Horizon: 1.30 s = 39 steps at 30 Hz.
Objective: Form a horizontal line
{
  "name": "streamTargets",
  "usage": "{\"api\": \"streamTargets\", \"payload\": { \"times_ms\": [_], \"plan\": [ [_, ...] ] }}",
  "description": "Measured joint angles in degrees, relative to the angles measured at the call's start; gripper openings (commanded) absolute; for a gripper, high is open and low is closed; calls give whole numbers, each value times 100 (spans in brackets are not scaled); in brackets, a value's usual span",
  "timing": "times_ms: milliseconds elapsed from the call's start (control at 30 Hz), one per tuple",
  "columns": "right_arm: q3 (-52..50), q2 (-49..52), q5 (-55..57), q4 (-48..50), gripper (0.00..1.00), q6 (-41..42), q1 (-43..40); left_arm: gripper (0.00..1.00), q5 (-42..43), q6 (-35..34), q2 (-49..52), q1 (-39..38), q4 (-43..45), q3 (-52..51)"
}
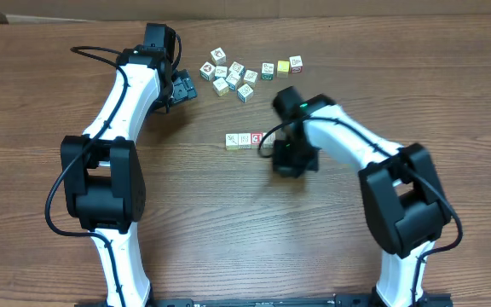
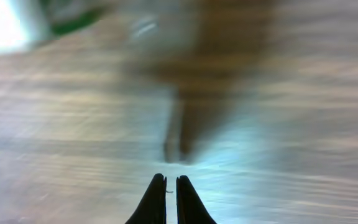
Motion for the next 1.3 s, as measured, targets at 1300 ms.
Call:
{"api": "streamTargets", "payload": {
  "times_ms": [1300],
  "plan": [
    [-308, 0, 1681, 2450, 4, 684, 1991, 100, 0, 0, 0, 0, 2, 0]
  ]
}}
